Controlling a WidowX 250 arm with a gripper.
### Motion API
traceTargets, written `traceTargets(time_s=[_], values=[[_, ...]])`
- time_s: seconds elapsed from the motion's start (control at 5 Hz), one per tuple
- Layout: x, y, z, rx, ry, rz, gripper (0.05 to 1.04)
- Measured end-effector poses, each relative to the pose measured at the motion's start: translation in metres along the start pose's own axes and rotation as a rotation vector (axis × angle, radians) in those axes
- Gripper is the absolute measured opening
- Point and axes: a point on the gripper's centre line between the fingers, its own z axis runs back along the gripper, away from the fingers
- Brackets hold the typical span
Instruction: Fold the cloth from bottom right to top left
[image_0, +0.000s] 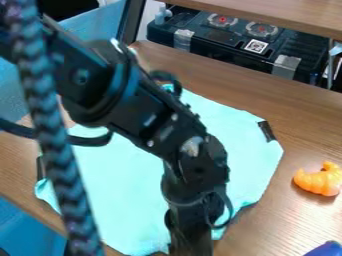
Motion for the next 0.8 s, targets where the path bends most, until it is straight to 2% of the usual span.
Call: traceTargets(time_s=[0.2, 0.4, 0.6, 0.8], values=[[-0.005, 0.027, 0.008, -0.033, 0.007, 0.043, 0.057], [-0.007, 0.058, 0.015, -0.087, 0.025, 0.047, 0.056], [-0.010, 0.070, 0.012, -0.139, 0.073, 0.011, 0.056], [-0.013, 0.085, 0.014, -0.158, 0.102, -0.043, 0.056]])
